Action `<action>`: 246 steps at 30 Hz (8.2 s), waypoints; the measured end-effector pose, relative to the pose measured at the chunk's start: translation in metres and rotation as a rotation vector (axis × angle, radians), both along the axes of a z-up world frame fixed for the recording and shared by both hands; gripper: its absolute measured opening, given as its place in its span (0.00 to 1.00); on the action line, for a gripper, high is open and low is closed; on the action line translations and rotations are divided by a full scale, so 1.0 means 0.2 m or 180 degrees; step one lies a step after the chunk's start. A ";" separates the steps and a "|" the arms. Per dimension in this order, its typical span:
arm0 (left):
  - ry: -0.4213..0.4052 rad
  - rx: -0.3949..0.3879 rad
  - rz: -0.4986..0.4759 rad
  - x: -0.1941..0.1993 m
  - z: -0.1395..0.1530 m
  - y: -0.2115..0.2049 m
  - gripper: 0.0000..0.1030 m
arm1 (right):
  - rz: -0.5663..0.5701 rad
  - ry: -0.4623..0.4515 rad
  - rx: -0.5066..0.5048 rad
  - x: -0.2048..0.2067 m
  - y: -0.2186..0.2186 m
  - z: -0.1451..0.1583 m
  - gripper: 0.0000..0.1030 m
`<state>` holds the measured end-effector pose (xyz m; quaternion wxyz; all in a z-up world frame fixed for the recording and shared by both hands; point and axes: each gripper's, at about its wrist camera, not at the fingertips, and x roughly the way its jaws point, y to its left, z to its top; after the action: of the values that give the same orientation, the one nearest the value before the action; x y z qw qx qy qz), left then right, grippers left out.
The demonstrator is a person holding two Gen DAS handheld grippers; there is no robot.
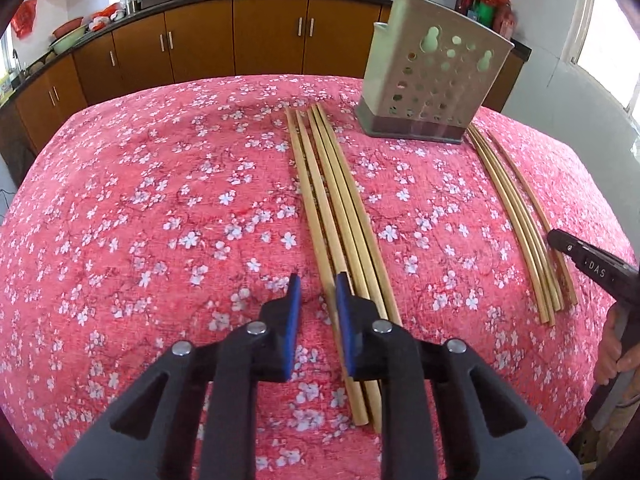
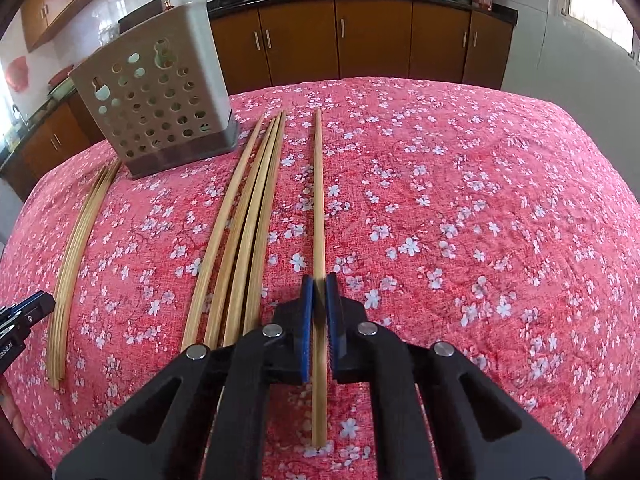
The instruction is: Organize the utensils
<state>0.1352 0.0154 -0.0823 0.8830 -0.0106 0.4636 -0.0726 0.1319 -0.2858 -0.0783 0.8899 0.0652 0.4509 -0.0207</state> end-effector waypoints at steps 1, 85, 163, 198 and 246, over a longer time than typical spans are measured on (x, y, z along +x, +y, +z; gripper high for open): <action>0.0013 0.0021 -0.0010 0.00 0.00 -0.01 0.18 | 0.0002 0.0004 -0.0007 0.01 0.00 0.00 0.08; -0.1874 -0.0347 0.0220 0.13 1.22 0.16 0.08 | 0.0071 -0.2353 0.0261 -0.04 -0.14 1.20 0.07; -0.0007 -0.0122 0.0011 0.01 -0.05 -0.03 0.16 | 0.0084 -0.0140 -0.0173 0.03 -0.07 -0.06 0.07; -0.0169 -0.0023 0.0404 0.26 -0.07 0.25 0.11 | -0.0064 -0.0263 -0.0187 0.12 -0.15 -0.07 0.08; -0.0169 -0.0136 0.0454 0.26 -0.07 0.26 0.11 | -0.0063 -0.0252 -0.0184 0.12 -0.15 -0.08 0.08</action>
<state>0.1866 0.0666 -0.0964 0.8975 -0.0606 0.4365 -0.0197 0.1559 -0.3154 -0.0933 0.9084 0.0447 0.4139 -0.0399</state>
